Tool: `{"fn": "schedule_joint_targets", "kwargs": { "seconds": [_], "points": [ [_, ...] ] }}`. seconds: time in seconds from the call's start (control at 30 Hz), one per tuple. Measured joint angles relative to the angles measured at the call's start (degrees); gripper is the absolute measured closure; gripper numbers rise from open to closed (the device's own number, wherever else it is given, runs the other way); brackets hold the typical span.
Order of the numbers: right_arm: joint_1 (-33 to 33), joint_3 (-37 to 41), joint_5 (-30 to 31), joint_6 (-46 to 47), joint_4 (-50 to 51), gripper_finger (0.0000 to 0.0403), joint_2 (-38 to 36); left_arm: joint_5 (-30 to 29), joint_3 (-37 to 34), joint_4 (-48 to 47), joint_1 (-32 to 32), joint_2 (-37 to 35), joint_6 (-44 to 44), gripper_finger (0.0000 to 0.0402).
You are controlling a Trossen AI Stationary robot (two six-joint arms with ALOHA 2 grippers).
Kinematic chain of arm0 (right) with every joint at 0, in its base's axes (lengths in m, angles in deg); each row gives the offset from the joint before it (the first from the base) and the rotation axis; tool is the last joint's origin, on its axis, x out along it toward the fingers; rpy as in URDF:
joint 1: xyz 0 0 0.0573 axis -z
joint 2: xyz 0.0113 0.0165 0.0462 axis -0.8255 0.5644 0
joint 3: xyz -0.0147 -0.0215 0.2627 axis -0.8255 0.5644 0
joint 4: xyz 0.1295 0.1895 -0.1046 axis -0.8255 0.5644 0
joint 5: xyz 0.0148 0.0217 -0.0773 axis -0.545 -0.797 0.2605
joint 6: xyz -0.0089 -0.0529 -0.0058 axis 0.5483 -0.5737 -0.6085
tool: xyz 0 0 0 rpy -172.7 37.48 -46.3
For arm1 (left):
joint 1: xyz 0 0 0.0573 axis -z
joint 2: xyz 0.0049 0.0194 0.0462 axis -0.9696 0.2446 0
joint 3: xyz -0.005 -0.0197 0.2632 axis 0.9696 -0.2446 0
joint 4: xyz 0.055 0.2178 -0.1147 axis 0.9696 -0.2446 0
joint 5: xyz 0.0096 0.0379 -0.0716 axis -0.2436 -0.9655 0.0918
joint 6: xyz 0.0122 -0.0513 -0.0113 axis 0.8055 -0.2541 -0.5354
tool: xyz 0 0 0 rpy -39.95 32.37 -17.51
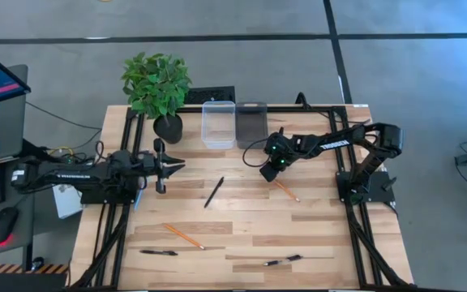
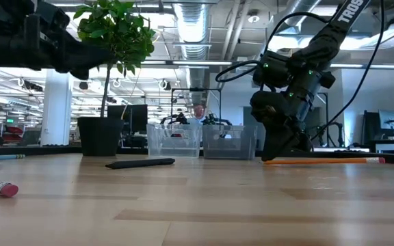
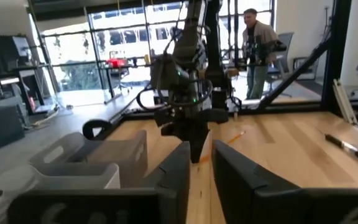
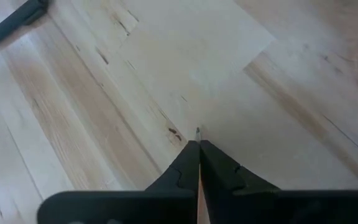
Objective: Sort pens & pencils
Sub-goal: Put the top orange pencil into the transparent bin
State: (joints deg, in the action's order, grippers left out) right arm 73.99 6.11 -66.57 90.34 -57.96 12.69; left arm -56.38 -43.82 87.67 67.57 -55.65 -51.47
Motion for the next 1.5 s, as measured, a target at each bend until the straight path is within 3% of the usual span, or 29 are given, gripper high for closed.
{"fn": "schedule_joint_targets", "kwargs": {
  "seconds": [0.37, 0.6, 0.67, 0.77, 0.87, 1.0, 1.23, 1.5],
  "points": [
    [0.0, 0.0, 0.02, -0.29, 0.0, 0.038, 0.0, 0.16, 7.87, 2.32, 0.01, 17.09, -6.55, 0.021],
    [0.0, 0.0, 0.15, -0.36, -0.17, 0.0371, 0.0, -1.58, 14.95, 2.42, 0.0, 27.26, -7.39, 0.0194],
    [0.0, 0.0, 0.17, -0.4, -0.2, 0.0375, 0.0, 1.19, 18.49, 1.47, -0.05, 30.87, -7.4, 0.0193],
    [-0.02, 0.0, 0.3, -0.49, -0.62, 0.0379, 0.02, 9.3, 25.06, -0.68, 1.4, 36.52, -0.46, 0.0193],
    [-0.02, 0.0, 0.3, -0.49, -0.86, 0.0377, 0.02, 10.18, 32.31, -5.1, 4.54, 42.67, 10.29, 0.0193],
    [-0.07, 0.02, 0.57, -0.49, -1.88, 0.0372, 0.2, 6.32, 43.05, -15.85, 8.63, 50.55, 20.13, 0.0193],
    [-0.04, 0.04, 0.51, -0.59, -1.99, 0.0379, 0.2, -0.43, 58.29, -27.24, 13.58, 61.78, 28.71, 0.0193],
    [-0.03, 0.08, 0.66, -1.39, -2.58, 0.0373, 0.26, -8.35, 70.51, -31.31, 16.95, 72.93, 36.39, 0.0193]
  ]
}}
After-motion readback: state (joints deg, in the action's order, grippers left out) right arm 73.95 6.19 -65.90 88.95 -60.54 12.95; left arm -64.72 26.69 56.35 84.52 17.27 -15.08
